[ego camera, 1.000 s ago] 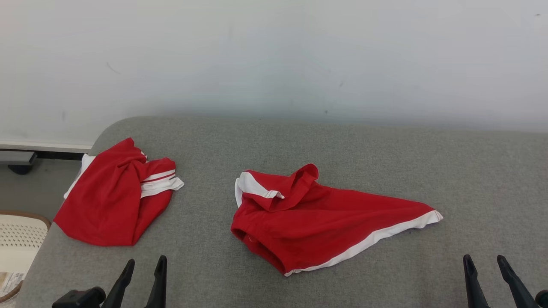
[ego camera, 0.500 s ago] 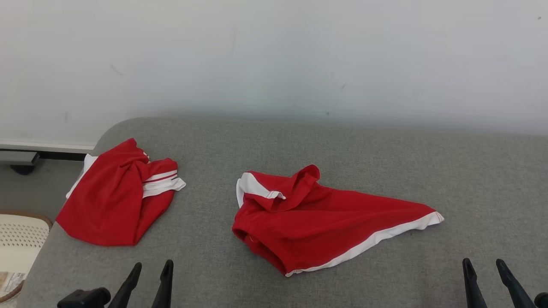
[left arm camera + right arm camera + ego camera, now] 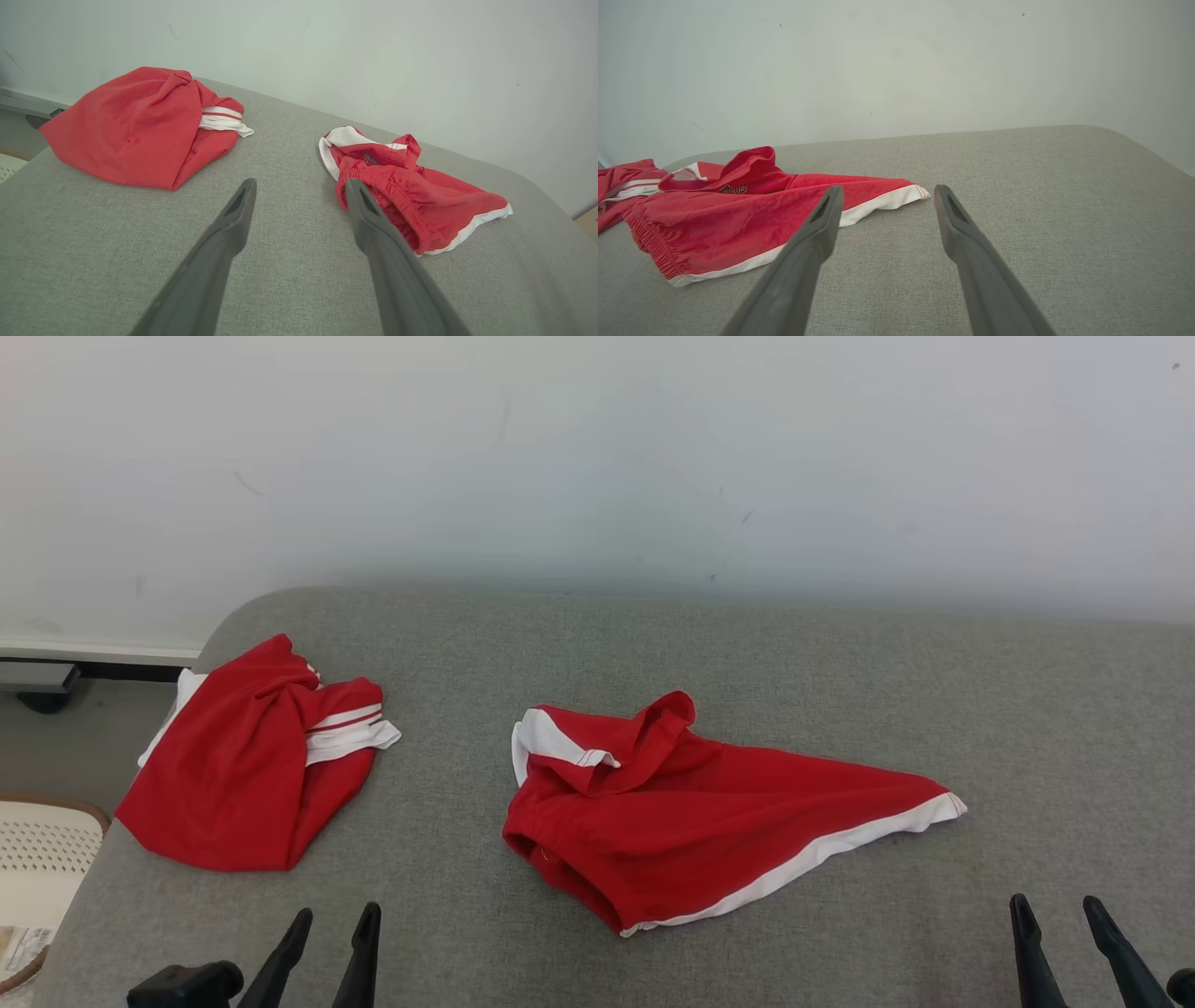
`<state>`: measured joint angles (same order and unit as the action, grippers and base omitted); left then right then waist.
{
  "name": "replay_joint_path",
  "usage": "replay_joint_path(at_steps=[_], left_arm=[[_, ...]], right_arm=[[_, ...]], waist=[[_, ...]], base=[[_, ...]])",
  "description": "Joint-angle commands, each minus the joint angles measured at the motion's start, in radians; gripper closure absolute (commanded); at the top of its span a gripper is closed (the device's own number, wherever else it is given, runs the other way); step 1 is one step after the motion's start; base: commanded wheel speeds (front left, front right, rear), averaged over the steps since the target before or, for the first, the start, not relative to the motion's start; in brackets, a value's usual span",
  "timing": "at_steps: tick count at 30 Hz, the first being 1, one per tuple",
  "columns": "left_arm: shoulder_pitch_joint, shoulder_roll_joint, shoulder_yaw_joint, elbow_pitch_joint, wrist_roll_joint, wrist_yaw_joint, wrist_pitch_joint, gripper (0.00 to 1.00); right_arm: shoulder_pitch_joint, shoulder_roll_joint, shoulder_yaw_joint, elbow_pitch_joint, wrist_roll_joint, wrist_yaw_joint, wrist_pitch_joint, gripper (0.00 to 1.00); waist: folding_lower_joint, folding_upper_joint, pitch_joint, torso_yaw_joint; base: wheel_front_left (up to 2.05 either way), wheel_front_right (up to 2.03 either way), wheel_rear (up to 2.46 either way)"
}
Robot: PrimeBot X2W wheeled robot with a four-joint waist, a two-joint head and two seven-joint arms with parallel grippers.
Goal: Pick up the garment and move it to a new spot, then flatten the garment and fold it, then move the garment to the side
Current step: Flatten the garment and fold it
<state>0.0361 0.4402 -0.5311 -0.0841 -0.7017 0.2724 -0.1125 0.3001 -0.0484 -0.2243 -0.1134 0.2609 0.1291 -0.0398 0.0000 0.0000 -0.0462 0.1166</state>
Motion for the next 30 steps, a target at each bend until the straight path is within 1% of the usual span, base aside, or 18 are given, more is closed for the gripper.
replay_joint_path(at_steps=[1, 6, 13, 17, 22, 26, 30], left_arm=[[-0.011, 0.004, 0.002, -0.002, 0.002, -0.001, -0.002, 0.00], [-0.026, -0.006, -0.020, 0.004, -0.017, -0.010, 0.041, 0.00], [-0.069, -0.026, -0.075, 0.016, -0.044, -0.046, 0.133, 0.00], [-0.111, -0.057, -0.122, 0.041, -0.054, -0.086, 0.180, 0.00], [-0.168, -0.110, -0.193, 0.111, -0.039, -0.133, 0.223, 0.00], [-0.221, -0.155, -0.242, 0.181, -0.027, -0.168, 0.252, 0.00], [-0.279, -0.200, -0.270, 0.250, -0.017, -0.188, 0.261, 0.00]], right_arm=[[-0.012, -0.004, 0.000, -0.002, 0.010, 0.003, 0.001, 0.00], [-0.023, -0.004, 0.007, 0.011, 0.014, 0.003, 0.035, 0.00], [-0.092, -0.004, 0.038, -0.021, -0.064, 0.003, 0.187, 0.00], [-0.164, -0.004, 0.070, -0.014, -0.112, 0.003, 0.282, 0.00], [-0.248, -0.004, 0.074, 0.046, -0.128, 0.003, 0.386, 0.00], [-0.308, -0.004, 0.059, 0.109, -0.149, 0.003, 0.444, 0.00], [-0.375, -0.016, 0.043, 0.156, -0.156, 0.003, 0.467, 0.00]], waist=[[0.0000, 0.0000, 0.003, -0.001], [0.0000, 0.0000, 0.005, -0.003], [0.0000, 0.0000, 0.012, -0.017], [0.0000, 0.0000, 0.021, -0.026], [0.0000, 0.0000, 0.030, -0.022], [0.0000, 0.0000, 0.048, -0.017], [0.0000, 0.0000, 0.077, -0.014]], base=[[0.00, 0.00, 0.00], [0.00, 0.00, 0.00], [0.00, 0.00, 0.00], [0.00, 0.00, 0.00], [0.00, 0.00, 0.00], [0.00, 0.00, 0.00], [0.00, 0.00, 0.00]])
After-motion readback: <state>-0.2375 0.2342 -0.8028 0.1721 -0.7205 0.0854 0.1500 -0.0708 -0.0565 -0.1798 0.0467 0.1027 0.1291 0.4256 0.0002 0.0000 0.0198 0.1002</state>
